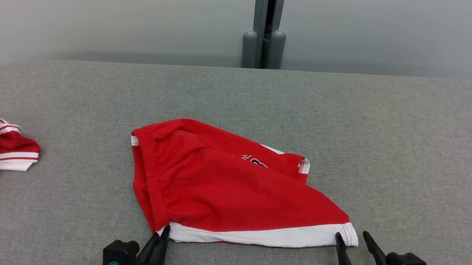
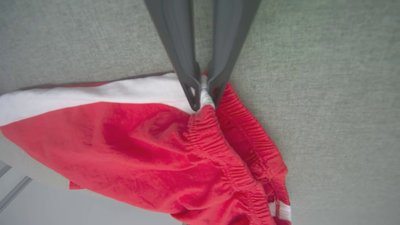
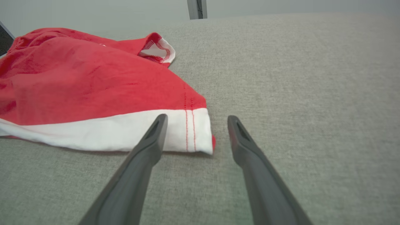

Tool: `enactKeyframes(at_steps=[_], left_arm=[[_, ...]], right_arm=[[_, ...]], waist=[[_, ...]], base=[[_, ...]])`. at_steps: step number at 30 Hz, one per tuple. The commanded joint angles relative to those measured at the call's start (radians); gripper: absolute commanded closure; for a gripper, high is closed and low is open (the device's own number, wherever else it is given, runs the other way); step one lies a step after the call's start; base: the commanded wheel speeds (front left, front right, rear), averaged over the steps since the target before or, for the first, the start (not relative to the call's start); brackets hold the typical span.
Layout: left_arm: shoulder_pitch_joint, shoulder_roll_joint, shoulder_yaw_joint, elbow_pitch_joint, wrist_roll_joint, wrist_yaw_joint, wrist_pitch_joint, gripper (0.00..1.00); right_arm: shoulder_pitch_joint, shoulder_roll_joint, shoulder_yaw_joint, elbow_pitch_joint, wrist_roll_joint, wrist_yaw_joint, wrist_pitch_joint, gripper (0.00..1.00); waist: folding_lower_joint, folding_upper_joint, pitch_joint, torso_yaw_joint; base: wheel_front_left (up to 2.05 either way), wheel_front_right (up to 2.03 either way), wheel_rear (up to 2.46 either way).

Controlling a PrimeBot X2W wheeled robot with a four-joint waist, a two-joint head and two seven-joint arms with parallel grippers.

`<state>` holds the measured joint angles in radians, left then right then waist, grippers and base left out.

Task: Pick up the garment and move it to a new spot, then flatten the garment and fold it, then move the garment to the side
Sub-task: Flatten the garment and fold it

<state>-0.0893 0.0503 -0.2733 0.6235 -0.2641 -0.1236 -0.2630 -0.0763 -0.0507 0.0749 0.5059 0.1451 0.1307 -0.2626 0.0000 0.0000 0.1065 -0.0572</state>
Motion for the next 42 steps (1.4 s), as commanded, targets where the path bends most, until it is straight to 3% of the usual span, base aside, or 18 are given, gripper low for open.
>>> enactKeyframes(at_steps=[1, 14, 19, 21, 22, 23, 25, 35, 42], left_arm=[[-0.003, 0.001, -0.004, 0.0, -0.006, -0.003, -0.003, 1.0], [-0.018, 0.001, -0.02, -0.003, -0.025, -0.009, -0.003, 1.0], [-0.022, 0.001, -0.016, -0.003, -0.016, -0.007, -0.003, 1.0], [-0.022, 0.001, -0.015, -0.004, -0.016, -0.007, -0.003, 1.0], [-0.022, 0.001, -0.015, -0.005, -0.015, -0.007, -0.003, 1.0], [-0.022, 0.001, -0.016, -0.004, -0.015, -0.007, -0.003, 1.0], [-0.021, 0.001, -0.015, -0.004, -0.015, -0.007, -0.003, 1.0], [-0.045, 0.002, -0.062, -0.097, -0.035, -0.007, -0.003, 1.0], [-0.125, 0.075, -0.145, -0.244, -0.103, -0.007, -0.003, 1.0]], right_arm=[[-0.005, -0.001, 0.01, 0.019, 0.008, 0.0, -0.003, 0.0], [-0.05, -0.001, 0.043, 0.074, 0.034, 0.0, -0.003, 0.0], [-0.062, -0.001, 0.044, 0.09, 0.055, 0.0, -0.003, 0.11], [-0.066, -0.001, 0.045, 0.096, 0.059, 0.0, -0.003, 0.34], [-0.067, -0.001, 0.046, 0.097, 0.064, 0.0, -0.003, 0.51], [-0.068, -0.001, 0.048, 0.093, 0.07, 0.0, -0.003, 0.59], [-0.067, -0.001, 0.05, 0.084, 0.07, 0.0, -0.003, 0.98], [-0.041, -0.003, 0.007, -0.079, 0.082, 0.0, -0.003, 1.0], [-0.077, -0.03, -0.033, -0.245, 0.13, 0.0, -0.003, 1.0]], waist=[[0.0, 0.0, 0.002, 0.001], [0.0, 0.0, 0.018, 0.007], [0.0, 0.0, 0.023, 0.01], [0.0, 0.0, 0.026, 0.01], [0.0, 0.0, 0.027, 0.011], [0.0, 0.0, 0.027, 0.011], [0.0, 0.0, 0.027, 0.011], [0.0, 0.0, -0.012, 0.017], [0.0, 0.0, -0.071, 0.023]], base=[[0.0, 0.0, 0.0], [0.0, 0.0, 0.0], [0.0, 0.0, 0.0], [0.0, 0.0, 0.0], [0.0, 0.0, 0.0], [0.0, 0.0, 0.0], [0.0, 0.0, 0.0], [0.0, 0.0, 0.0], [0.0, 0.0, 0.0]])
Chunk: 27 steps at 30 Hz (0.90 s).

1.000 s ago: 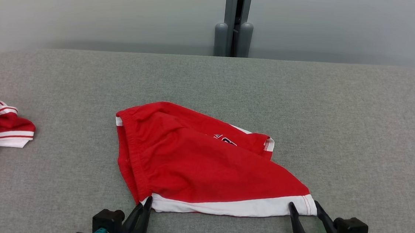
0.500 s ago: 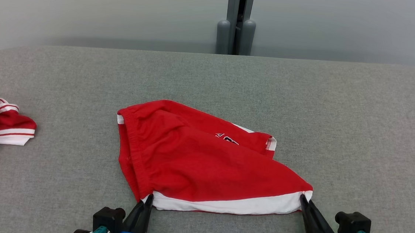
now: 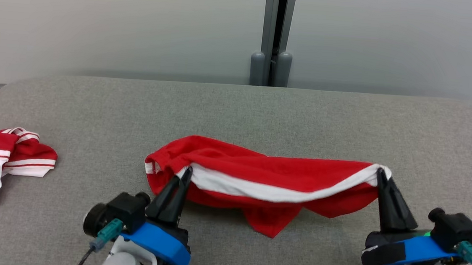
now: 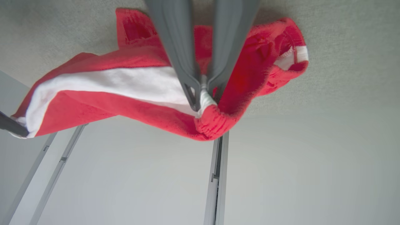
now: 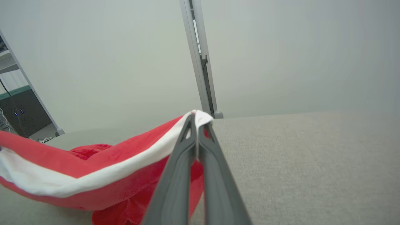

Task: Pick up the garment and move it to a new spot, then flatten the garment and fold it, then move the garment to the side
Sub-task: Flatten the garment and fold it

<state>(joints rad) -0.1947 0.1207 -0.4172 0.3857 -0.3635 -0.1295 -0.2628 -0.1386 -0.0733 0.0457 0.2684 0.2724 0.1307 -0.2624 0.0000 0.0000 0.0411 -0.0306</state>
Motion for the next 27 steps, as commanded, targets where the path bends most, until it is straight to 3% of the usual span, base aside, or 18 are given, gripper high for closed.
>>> enactKeyframes(at_steps=[1, 6, 7, 8, 9, 10, 14, 20, 27], left_arm=[[-0.019, 0.004, -0.001, -0.006, -0.003, -0.001, -0.003, 1.0], [-0.163, 0.115, -0.084, -0.136, -0.116, -0.001, -0.003, 1.0], [-0.163, 0.115, -0.084, -0.136, -0.116, -0.001, -0.003, 1.0], [-0.223, 0.15, -0.119, -0.194, -0.203, -0.001, 0.019, 1.0], [-0.223, 0.15, -0.119, -0.194, -0.203, -0.001, 0.019, 1.0], [-0.293, 0.201, -0.141, -0.246, -0.263, -0.001, 0.055, 1.0], [-0.409, 0.252, -0.159, -0.286, -0.362, -0.001, 0.135, 1.0], [-0.526, 0.266, -0.143, -0.204, -0.406, -0.001, 0.164, 1.0], [-0.768, 0.195, -0.102, -0.007, -0.364, 0.002, 0.059, 1.0]], right_arm=[[-0.015, -0.008, -0.004, -0.007, 0.002, 0.0, -0.003, 1.0], [-0.109, -0.059, -0.005, -0.153, 0.066, 0.0, -0.003, 1.0], [-0.109, -0.059, -0.005, -0.153, 0.066, 0.0, -0.003, 1.0], [-0.154, -0.075, -0.007, -0.204, 0.117, 0.0, -0.003, 1.0], [-0.154, -0.075, -0.007, -0.204, 0.117, 0.0, -0.003, 1.0], [-0.205, -0.113, 0.006, -0.243, 0.146, 0.0, -0.003, 1.0], [-0.322, -0.174, 0.042, -0.235, 0.18, 0.0, -0.003, 1.0], [-0.493, -0.193, 0.089, -0.137, 0.176, 0.0, -0.002, 1.0], [-0.777, -0.191, 0.05, 0.012, 0.06, 0.0, -0.002, 1.0]], waist=[[0.0, 0.0, -0.005, -0.004], [0.0, 0.0, -0.038, -0.005], [0.0, 0.0, -0.038, -0.005], [0.0, 0.0, -0.042, -0.003], [0.0, 0.0, -0.042, -0.003], [0.0, 0.0, -0.043, -0.001], [0.0, 0.0, -0.026, -0.003], [0.0, 0.0, 0.035, -0.018], [0.0, 0.0, 0.146, -0.023]], base=[[0.0, 0.0, 0.0], [0.0, 0.0, 0.0], [0.0, 0.0, 0.0], [0.0, 0.0, 0.0], [0.0, 0.0, 0.0], [0.0, 0.0, 0.0], [0.0, 0.0, 0.0], [0.0, 0.0, 0.0], [0.0, 0.0, 0.0]])
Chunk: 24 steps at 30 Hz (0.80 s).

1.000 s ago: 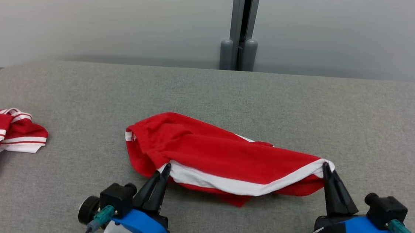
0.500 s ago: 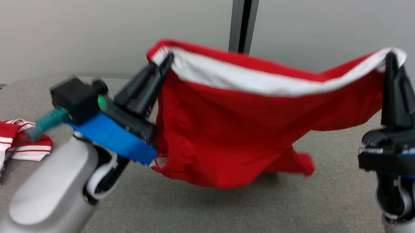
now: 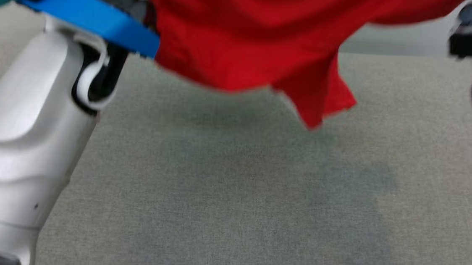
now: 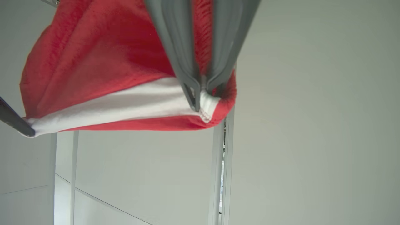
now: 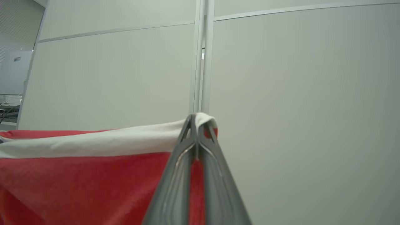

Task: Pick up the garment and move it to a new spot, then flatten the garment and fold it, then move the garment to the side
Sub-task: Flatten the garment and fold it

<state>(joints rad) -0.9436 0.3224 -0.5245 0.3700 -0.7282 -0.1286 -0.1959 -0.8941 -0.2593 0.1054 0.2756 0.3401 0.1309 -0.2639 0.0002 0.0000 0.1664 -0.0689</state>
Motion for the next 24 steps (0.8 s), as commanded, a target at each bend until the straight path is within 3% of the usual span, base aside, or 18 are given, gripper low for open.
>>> enactKeyframes(at_steps=[1, 5, 9, 16, 20, 24], left_arm=[[-0.052, -0.021, 0.011, 0.036, 0.001, 0.0, -0.023, 1.0], [-0.109, -0.067, -0.006, 0.115, -0.012, -0.001, -0.056, 1.0], [-0.021, -0.064, -0.055, 0.171, -0.063, -0.002, -0.067, 1.0], [0.344, -0.075, -0.085, 0.233, -0.148, -0.002, -0.07, 1.0], [0.538, -0.084, -0.128, 0.249, -0.103, -0.001, -0.07, 1.0], [0.697, -0.107, -0.11, 0.24, -0.057, -0.001, -0.07, 1.0]], right_arm=[[-0.059, -0.001, -0.021, 0.009, -0.023, 0.0, -0.001, 1.0], [-0.106, 0.008, -0.023, -0.004, -0.068, 0.0, 0.0, 1.0], [0.006, 0.018, 0.002, -0.024, -0.061, 0.0, 0.0, 1.0], [0.386, 0.027, 0.025, -0.002, 0.0, 0.0, -0.001, 1.0], [0.586, 0.044, 0.002, 0.02, 0.027, 0.0, -0.001, 1.0], [0.732, 0.071, -0.038, 0.012, 0.045, -0.001, -0.001, 1.0]], waist=[[-0.0002, 0.0, 0.032, 0.015], [-0.0002, 0.0, 0.054, 0.009], [-0.0002, 0.0, 0.053, -0.004], [-0.0002, 0.0, 0.019, -0.021], [-0.0002, 0.0, -0.008, -0.023], [-0.0002, 0.0, -0.05, -0.022]], base=[[0.0, 0.0, 0.0], [0.0, 0.0, 0.0], [0.0, 0.0, 0.0], [0.0, 0.0, 0.0], [0.0, 0.0, 0.0], [0.0, 0.0, 0.0]])
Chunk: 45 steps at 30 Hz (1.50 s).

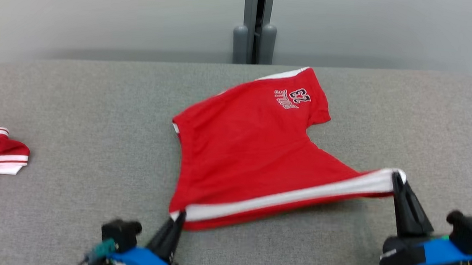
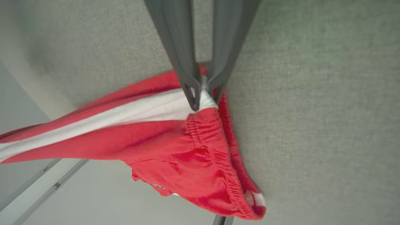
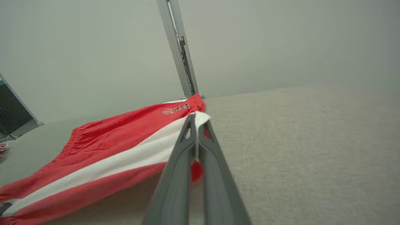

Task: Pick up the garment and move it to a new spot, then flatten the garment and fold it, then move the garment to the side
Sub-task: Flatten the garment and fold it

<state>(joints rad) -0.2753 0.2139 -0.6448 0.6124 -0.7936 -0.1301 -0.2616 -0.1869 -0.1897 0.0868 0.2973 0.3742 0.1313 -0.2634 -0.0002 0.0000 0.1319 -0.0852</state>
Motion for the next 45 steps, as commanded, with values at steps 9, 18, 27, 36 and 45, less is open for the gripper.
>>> enactKeyframes(at_steps=[9, 18, 27, 36, 45], left_arm=[[0.245, -0.034, 0.04, -0.046, 0.053, 0.001, -0.004, 1.0], [0.288, -0.013, 0.056, -0.111, 0.137, 0.002, -0.004, 1.0], [0.141, -0.069, 0.068, -0.208, 0.194, 0.002, -0.004, 1.0], [-0.09, -0.104, 0.068, -0.168, 0.185, 0.001, -0.004, 1.0], [-0.222, -0.141, 0.12, -0.095, 0.17, 0.001, -0.004, 1.0]], right_arm=[[0.253, 0.028, -0.072, -0.08, 0.011, -0.001, -0.003, 1.0], [0.338, 0.025, -0.146, -0.185, 0.039, -0.002, -0.004, 1.0], [0.1, -0.012, -0.106, -0.125, 0.029, -0.001, -0.002, 1.0], [-0.232, -0.059, -0.033, 0.081, -0.018, -0.001, -0.002, 1.0], [-0.52, -0.078, 0.002, 0.314, -0.103, -0.001, -0.002, 1.0]], waist=[[0.0002, 0.0, -0.118, 0.013], [0.0002, 0.0, -0.134, 0.036], [0.0002, 0.0, -0.033, 0.088], [0.0002, 0.0, 0.091, 0.141], [0.0002, 0.0, 0.206, 0.161]], base=[[0.0, 0.0, 0.0], [0.0, 0.0, 0.0], [0.0, 0.0, 0.0], [0.0, 0.0, 0.0], [0.0, 0.0, 0.0]])
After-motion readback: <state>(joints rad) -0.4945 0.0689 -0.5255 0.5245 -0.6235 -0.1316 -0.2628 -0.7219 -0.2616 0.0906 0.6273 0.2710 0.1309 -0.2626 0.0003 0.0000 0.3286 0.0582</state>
